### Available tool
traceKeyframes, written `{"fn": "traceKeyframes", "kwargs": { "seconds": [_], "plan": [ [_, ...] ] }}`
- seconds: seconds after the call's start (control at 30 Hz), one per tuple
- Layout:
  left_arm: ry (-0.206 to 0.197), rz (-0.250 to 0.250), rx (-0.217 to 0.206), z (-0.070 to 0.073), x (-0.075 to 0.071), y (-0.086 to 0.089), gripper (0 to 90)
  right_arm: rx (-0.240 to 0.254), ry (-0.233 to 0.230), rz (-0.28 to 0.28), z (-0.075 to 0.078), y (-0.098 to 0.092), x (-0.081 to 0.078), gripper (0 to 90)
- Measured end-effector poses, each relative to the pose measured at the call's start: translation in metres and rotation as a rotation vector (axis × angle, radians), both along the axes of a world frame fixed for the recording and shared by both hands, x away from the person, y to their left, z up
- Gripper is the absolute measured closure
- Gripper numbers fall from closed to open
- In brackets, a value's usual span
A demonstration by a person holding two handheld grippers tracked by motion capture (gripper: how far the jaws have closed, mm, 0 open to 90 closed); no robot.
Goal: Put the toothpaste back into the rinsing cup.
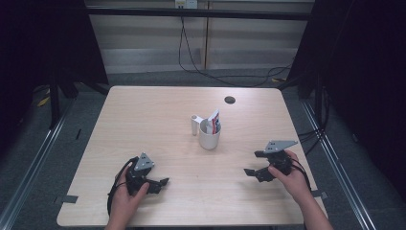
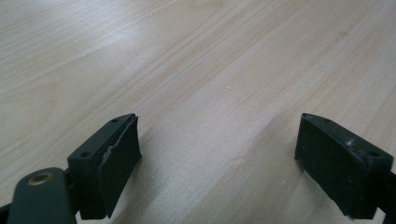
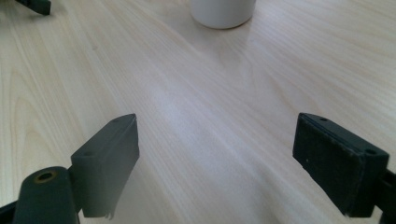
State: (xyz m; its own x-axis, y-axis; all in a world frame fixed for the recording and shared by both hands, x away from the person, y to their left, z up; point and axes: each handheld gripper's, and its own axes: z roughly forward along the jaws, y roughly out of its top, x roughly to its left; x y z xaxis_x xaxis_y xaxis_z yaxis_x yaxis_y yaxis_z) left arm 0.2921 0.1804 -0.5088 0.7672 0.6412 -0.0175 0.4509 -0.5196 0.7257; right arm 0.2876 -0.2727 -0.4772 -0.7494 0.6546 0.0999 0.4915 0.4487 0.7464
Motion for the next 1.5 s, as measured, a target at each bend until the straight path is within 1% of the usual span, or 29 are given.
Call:
{"fn": "traceKeyframes", "kwargs": {
  "seconds": [0.17, 0.3, 0.47, 0.5, 0.6, 0.77, 0.9, 1.07, 1.2, 1.23, 1.3, 1.4, 1.5],
  "plan": [
    [0.000, 0.000, 0.000, 0.000, 0.000, 0.000, 13.7, -0.013, 0.006, -0.006, -0.005, -0.005, -0.005, 13.9],
    [0.000, 0.000, 0.000, 0.000, 0.000, 0.000, 13.7, -0.019, 0.024, -0.004, -0.009, -0.010, -0.009, 13.9],
    [0.000, 0.000, 0.000, 0.000, 0.000, 0.000, 13.7, -0.012, 0.031, -0.012, -0.016, -0.016, -0.014, 14.0],
    [0.000, 0.000, 0.000, 0.000, 0.000, 0.000, 13.7, -0.029, 0.031, -0.019, -0.017, -0.017, -0.016, 14.0],
    [0.000, 0.000, 0.000, 0.000, 0.000, 0.000, 13.7, -0.046, 0.038, -0.022, -0.020, -0.021, -0.019, 14.0],
    [0.000, 0.000, 0.000, 0.000, 0.000, 0.000, 13.7, -0.037, 0.044, -0.040, -0.022, -0.031, -0.023, 14.0],
    [-0.001, 0.000, 0.001, 0.000, 0.000, 0.000, 13.7, -0.047, 0.030, -0.053, -0.022, -0.037, -0.027, 14.0],
    [0.000, 0.000, 0.000, 0.000, 0.000, 0.000, 13.7, -0.045, 0.040, -0.073, -0.026, -0.047, -0.032, 14.0],
    [0.000, 0.000, 0.000, 0.000, 0.000, 0.000, 13.7, -0.030, 0.034, -0.083, -0.031, -0.055, -0.036, 14.6],
    [0.000, 0.000, 0.000, 0.000, 0.000, 0.000, 13.7, -0.017, 0.025, -0.091, -0.032, -0.058, -0.037, 14.6],
    [0.000, 0.000, 0.000, 0.000, 0.000, 0.000, 13.7, 0.005, 0.029, -0.101, -0.032, -0.061, -0.038, 14.6],
    [0.000, 0.000, 0.000, 0.000, 0.000, 0.000, 13.7, 0.006, 0.021, -0.103, -0.033, -0.063, -0.040, 14.6],
    [0.000, 0.001, -0.001, 0.000, 0.000, 0.000, 13.7, -0.008, 0.015, -0.103, -0.033, -0.062, -0.041, 14.5]
  ]
}}
